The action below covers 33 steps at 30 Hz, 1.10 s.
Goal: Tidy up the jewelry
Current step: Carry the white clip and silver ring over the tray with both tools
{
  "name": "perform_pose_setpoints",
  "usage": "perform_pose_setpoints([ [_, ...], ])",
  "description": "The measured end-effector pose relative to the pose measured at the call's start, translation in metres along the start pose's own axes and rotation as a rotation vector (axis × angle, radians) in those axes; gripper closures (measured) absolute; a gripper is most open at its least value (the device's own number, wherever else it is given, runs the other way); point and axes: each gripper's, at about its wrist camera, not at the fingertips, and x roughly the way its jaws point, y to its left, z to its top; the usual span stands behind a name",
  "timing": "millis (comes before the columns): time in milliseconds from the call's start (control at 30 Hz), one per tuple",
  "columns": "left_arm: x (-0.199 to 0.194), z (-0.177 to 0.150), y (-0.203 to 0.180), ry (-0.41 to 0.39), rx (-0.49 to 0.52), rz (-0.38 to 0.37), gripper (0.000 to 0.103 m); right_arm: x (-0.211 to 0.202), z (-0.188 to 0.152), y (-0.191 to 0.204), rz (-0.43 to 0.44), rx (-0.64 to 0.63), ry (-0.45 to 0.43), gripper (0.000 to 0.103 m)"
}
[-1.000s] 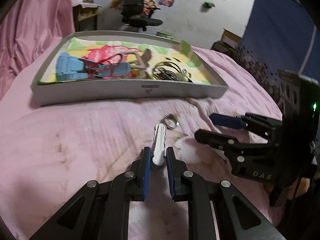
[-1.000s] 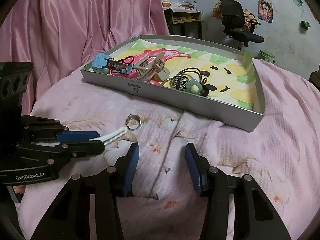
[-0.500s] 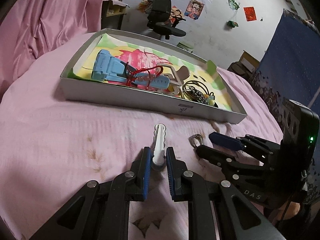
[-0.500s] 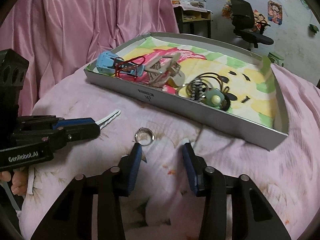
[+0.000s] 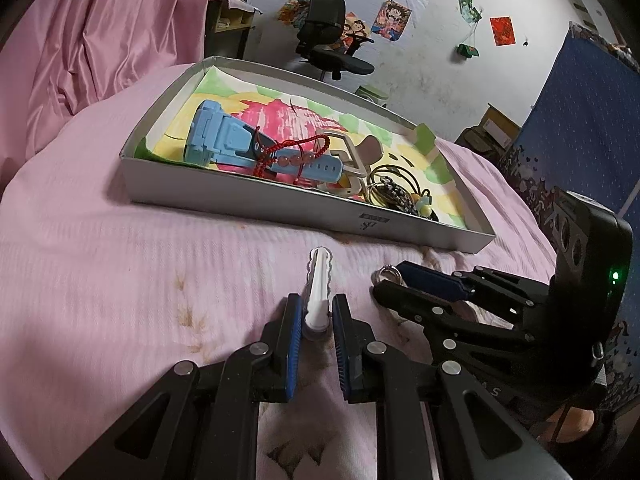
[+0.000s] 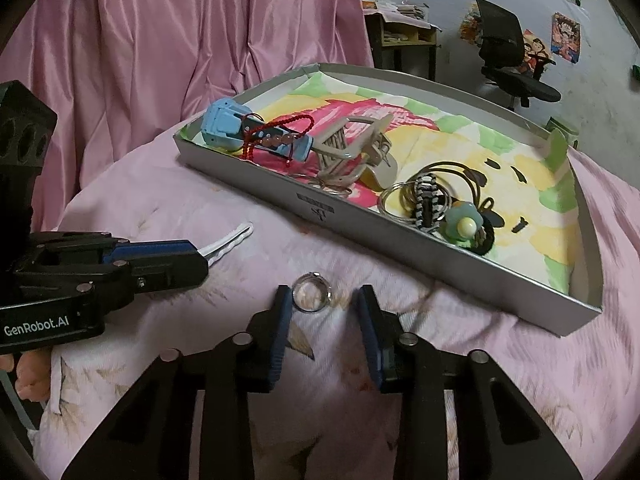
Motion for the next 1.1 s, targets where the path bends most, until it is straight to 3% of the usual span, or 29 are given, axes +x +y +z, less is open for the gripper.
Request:
perform_pose_setpoints([
  [167, -0.002, 0.001, -0.002, -0.014, 0.009, 0.003, 0.088, 0.002, 0.001, 0.0, 0.004, -0.001, -0.003, 0.085],
  [500, -0.019, 0.005, -0.013, -0.099, 0.059, 0.008, 0.088, -0.011, 0.001, -0.002, 0.001, 0.011, -0.061, 0.085],
  [800, -0.029, 0.025, -0.014, -0.203, 0.065, -0.009, 0.088, -0.037, 0.004, -0.013, 0.002, 0.053, -0.202, 0.085],
  [1100, -0.016, 0.052, -0.024, -0.242, 0.1, -0.021, 0.088, -0.049, 0.011, -0.032, -0.071, 0.136, -0.322, 0.085],
])
